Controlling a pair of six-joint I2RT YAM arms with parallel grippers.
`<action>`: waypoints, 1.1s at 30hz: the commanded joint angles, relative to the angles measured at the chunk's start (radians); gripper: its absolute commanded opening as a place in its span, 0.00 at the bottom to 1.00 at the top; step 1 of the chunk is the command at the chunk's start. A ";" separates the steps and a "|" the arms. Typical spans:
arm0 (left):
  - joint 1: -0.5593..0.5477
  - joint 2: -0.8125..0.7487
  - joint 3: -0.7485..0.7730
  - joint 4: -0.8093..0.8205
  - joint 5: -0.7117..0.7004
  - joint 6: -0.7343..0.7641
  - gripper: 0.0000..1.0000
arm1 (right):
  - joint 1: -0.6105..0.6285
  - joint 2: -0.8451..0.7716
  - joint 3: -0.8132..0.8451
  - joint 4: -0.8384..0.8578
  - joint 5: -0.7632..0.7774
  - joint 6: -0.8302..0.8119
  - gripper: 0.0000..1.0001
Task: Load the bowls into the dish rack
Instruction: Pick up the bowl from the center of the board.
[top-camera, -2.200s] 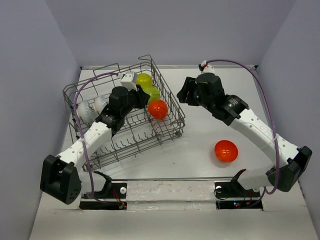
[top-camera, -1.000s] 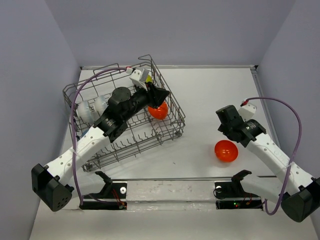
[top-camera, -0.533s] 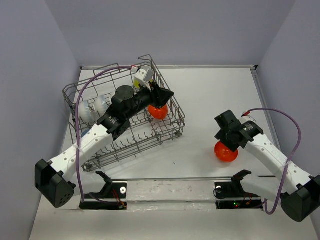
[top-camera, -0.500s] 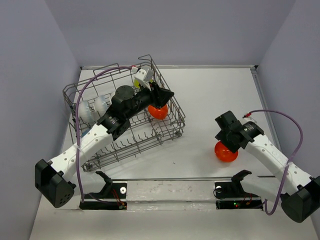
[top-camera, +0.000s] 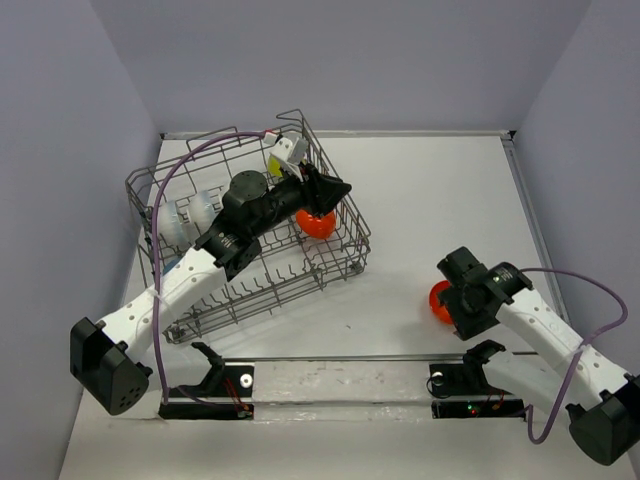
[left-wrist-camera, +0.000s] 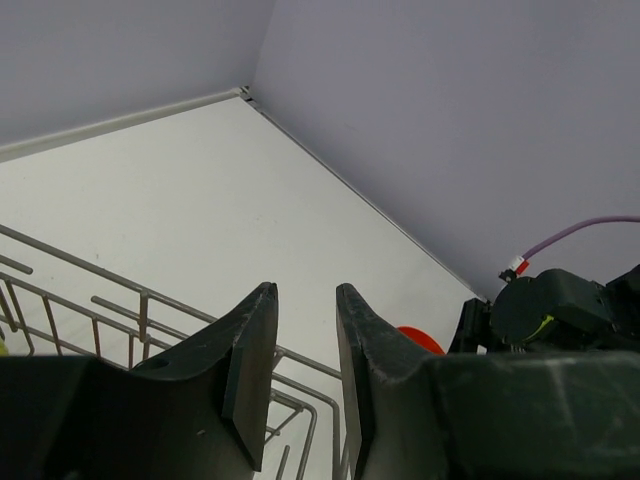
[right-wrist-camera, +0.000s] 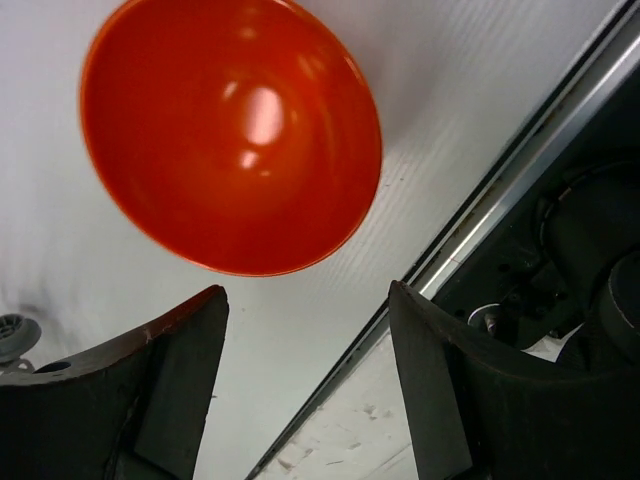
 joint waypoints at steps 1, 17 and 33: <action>-0.004 -0.002 0.032 0.069 0.018 0.001 0.40 | -0.006 -0.049 -0.057 -0.084 -0.023 0.174 0.71; -0.004 0.026 0.031 0.067 0.018 0.004 0.40 | -0.006 -0.121 -0.117 -0.083 0.014 0.286 0.66; -0.004 0.039 0.031 0.058 0.012 0.010 0.40 | -0.006 -0.107 -0.166 -0.031 0.057 0.314 0.59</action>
